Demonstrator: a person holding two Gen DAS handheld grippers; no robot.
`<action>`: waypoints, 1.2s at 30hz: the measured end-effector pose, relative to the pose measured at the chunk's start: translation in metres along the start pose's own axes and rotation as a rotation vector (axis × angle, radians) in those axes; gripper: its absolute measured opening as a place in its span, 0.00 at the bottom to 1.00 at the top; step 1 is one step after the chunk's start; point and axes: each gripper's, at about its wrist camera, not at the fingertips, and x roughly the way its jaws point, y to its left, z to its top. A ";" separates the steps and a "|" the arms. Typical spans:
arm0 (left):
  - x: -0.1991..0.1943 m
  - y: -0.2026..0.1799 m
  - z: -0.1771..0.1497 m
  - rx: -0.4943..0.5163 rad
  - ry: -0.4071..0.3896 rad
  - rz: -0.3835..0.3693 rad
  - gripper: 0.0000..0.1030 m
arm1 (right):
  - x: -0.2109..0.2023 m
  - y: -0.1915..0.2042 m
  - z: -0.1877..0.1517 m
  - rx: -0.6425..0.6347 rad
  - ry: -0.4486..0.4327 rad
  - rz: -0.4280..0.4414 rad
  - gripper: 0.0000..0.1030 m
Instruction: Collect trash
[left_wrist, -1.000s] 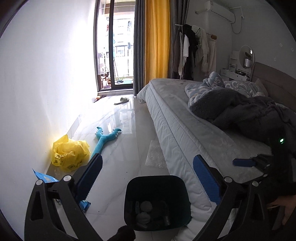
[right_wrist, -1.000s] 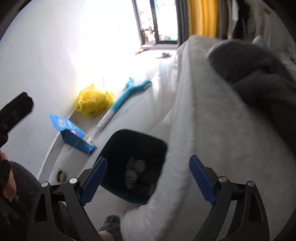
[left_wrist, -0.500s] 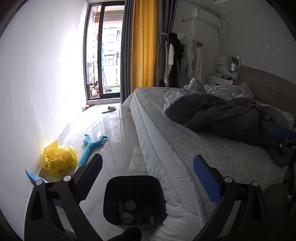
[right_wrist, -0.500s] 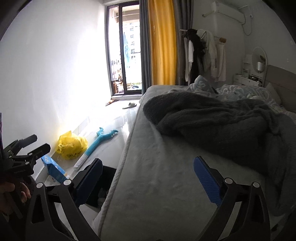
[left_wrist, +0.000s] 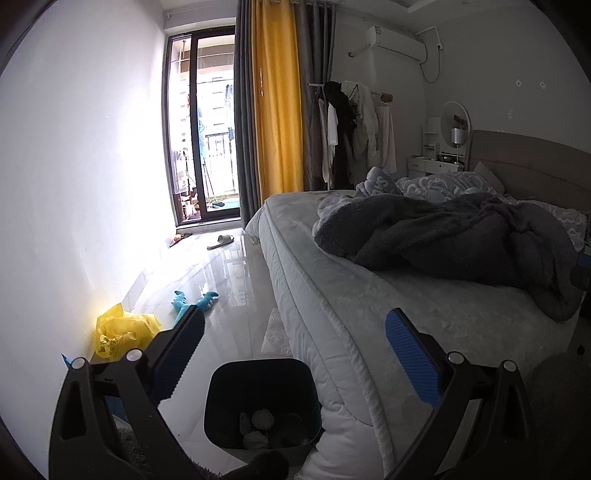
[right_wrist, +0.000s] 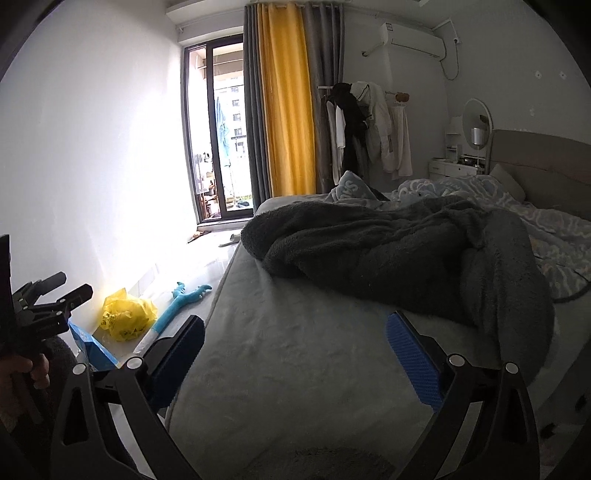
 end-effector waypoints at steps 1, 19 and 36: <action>0.001 -0.001 -0.001 -0.005 0.005 -0.002 0.97 | -0.002 -0.002 -0.002 0.000 0.003 -0.004 0.97; 0.007 -0.009 -0.007 -0.034 0.030 -0.017 0.97 | -0.004 0.002 -0.007 -0.021 0.003 0.043 0.97; 0.007 -0.008 -0.007 -0.026 0.031 -0.022 0.97 | -0.008 -0.001 -0.007 0.019 -0.004 0.049 0.97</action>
